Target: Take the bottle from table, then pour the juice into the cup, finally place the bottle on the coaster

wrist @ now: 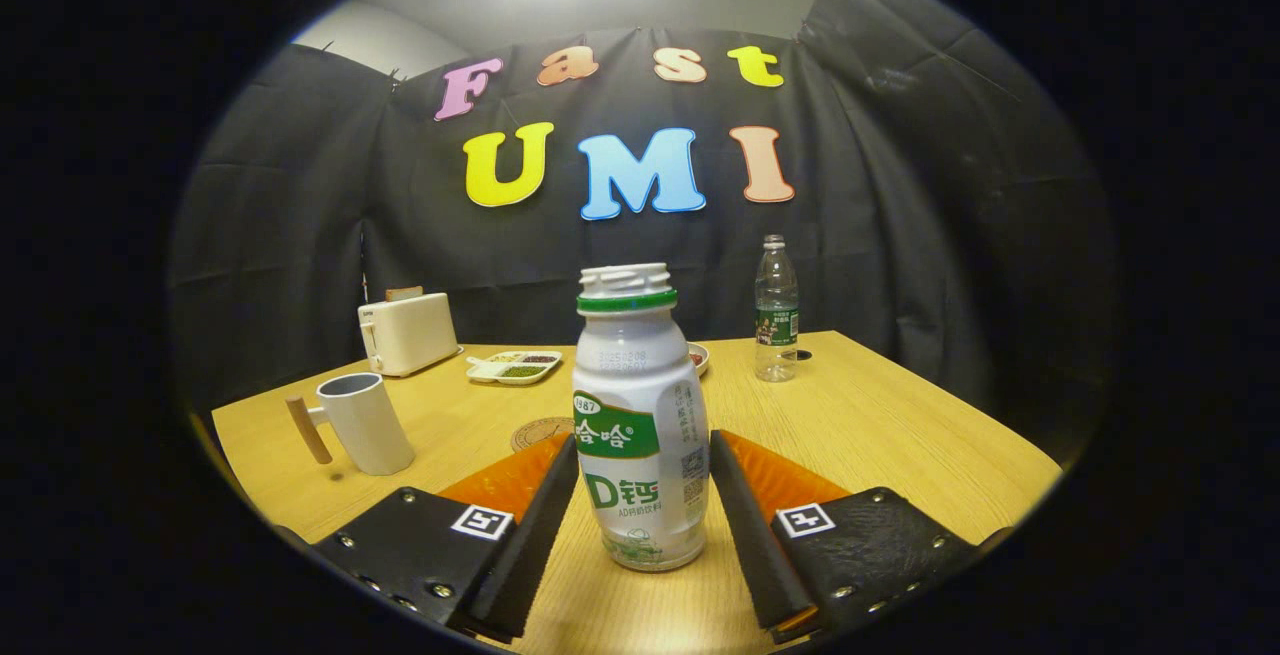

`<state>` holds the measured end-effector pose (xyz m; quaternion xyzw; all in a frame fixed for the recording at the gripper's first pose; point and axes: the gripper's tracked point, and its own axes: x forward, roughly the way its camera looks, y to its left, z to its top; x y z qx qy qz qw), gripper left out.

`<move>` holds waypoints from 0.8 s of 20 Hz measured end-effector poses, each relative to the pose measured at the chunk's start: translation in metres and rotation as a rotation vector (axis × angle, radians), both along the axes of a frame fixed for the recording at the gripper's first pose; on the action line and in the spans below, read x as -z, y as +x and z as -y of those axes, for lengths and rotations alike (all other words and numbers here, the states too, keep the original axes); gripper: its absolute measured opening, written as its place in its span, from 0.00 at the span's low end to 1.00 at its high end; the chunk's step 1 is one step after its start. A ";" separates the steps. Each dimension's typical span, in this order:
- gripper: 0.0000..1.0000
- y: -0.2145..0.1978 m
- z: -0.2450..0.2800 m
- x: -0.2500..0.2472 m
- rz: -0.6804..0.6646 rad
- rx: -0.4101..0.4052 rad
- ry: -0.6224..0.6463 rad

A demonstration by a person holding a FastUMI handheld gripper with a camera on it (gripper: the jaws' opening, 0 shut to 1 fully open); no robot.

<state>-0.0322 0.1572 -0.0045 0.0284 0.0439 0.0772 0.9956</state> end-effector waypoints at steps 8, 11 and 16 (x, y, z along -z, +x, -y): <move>0.68 0.001 -0.008 -0.004 -0.013 -0.005 -0.047; 0.68 0.003 -0.013 -0.010 -0.002 -0.006 -0.089; 0.68 0.007 -0.031 -0.023 0.018 -0.025 -0.165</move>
